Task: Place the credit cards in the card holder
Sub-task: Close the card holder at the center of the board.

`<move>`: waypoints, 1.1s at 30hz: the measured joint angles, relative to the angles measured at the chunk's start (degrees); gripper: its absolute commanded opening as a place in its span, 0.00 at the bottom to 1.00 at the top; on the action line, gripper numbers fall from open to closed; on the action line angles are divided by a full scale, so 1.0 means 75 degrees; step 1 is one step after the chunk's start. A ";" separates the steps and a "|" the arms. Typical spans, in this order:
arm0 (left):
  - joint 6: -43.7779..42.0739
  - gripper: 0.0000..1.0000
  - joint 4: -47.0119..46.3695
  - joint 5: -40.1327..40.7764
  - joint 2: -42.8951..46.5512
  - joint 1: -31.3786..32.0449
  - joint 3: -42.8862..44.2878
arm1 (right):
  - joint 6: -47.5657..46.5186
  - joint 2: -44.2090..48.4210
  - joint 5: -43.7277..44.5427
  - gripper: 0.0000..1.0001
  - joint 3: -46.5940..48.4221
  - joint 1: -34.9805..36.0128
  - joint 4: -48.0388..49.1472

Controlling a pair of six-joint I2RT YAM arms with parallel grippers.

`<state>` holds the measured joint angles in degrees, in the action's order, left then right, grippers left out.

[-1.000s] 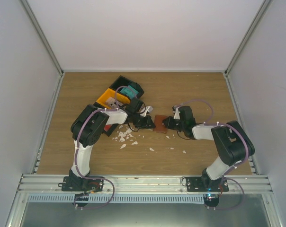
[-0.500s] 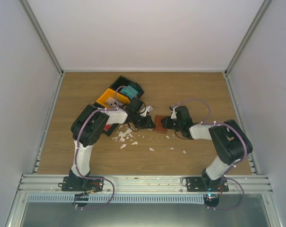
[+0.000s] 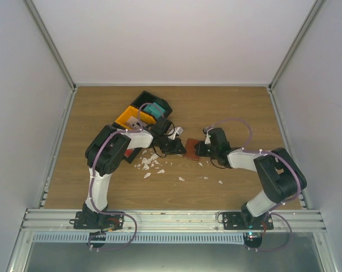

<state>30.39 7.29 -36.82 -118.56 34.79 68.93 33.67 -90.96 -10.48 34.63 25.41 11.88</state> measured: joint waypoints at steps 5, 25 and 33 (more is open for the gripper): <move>0.0009 0.10 0.0035 0.0000 -0.0009 0.0000 0.0023 | -0.0143 0.0009 0.0026 0.00 0.0070 0.0012 -0.0160; 0.0012 0.10 0.0052 -0.0003 -0.0015 0.0000 0.0032 | -0.0248 -0.0154 0.0119 0.01 0.0131 0.0128 0.0085; 0.0012 0.10 0.0052 -0.0003 -0.0015 0.0000 0.0032 | -0.0373 0.0073 0.0364 0.00 0.0134 0.0192 -0.0367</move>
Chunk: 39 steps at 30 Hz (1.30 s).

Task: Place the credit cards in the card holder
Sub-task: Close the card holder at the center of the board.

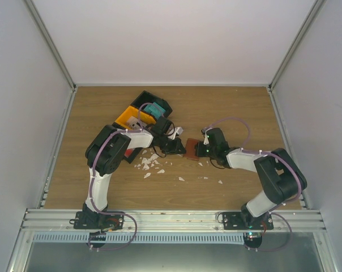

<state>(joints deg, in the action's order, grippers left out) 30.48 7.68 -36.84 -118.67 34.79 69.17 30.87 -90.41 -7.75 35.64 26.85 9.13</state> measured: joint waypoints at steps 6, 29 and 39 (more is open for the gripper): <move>0.0017 0.10 0.0050 -0.0044 -0.0026 -0.0003 0.0044 | 0.0000 -0.0172 -0.0029 0.00 0.0195 0.0023 -0.0058; 0.0271 0.11 0.0023 -0.0114 -0.0093 0.0003 0.0099 | -0.0149 0.0093 0.0093 0.00 0.0382 0.0093 -0.0921; 0.0280 0.11 0.0012 -0.0111 -0.0090 0.0003 0.0090 | -0.0323 0.0085 0.0192 0.01 0.0393 0.0099 -0.0997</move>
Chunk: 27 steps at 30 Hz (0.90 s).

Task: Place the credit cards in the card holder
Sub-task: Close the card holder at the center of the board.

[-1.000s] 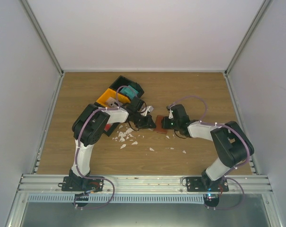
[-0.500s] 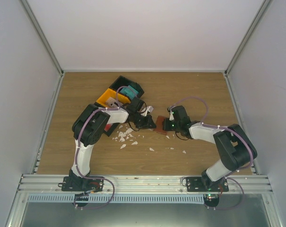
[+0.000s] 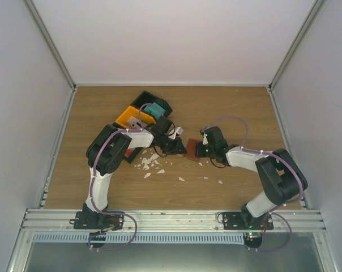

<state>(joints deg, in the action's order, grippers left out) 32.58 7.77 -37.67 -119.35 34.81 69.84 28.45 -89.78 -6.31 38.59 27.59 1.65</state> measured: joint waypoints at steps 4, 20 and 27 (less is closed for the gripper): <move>0.0003 0.11 -0.0023 0.0000 0.0006 0.0000 -0.0015 | 0.0041 0.0000 0.0020 0.01 -0.0087 0.0003 0.0175; 0.0003 0.11 -0.0012 0.0006 0.0009 0.0006 -0.0003 | 0.0848 0.0204 0.0195 0.00 -0.0475 0.0012 0.0799; 0.0003 0.11 -0.0009 0.0012 0.0009 0.0009 0.0000 | 0.0924 0.0189 0.0015 0.01 -0.0606 0.0012 0.0933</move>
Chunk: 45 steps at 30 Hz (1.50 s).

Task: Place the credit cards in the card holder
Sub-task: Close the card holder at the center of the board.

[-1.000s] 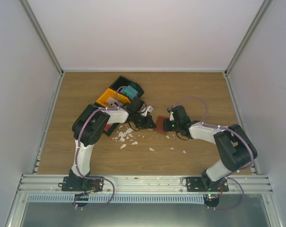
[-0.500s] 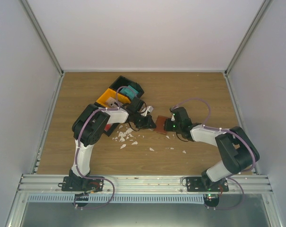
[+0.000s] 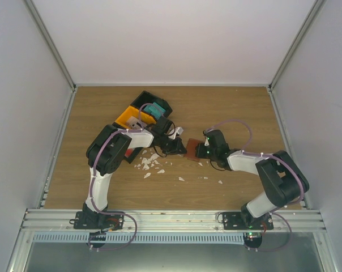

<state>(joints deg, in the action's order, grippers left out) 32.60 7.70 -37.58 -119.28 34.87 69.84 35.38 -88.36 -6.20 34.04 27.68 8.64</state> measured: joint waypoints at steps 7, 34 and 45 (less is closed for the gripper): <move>0.0000 0.11 -0.0012 0.0006 0.0000 0.0000 -0.0012 | 0.0143 -0.0079 -0.0009 0.00 -0.0096 0.0000 0.0321; 0.0093 0.11 -0.0134 0.0009 0.0017 0.0003 -0.0073 | 0.0560 0.0026 0.0105 0.01 -0.0472 0.0000 0.0918; 0.0111 0.11 -0.0169 0.0073 0.0044 0.0020 -0.0105 | 0.0839 -0.0012 0.0169 0.00 -0.0481 0.0000 0.1064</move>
<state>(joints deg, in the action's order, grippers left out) 33.43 6.44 -37.04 -118.96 35.03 69.06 41.67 -88.44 -4.93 30.44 27.68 16.62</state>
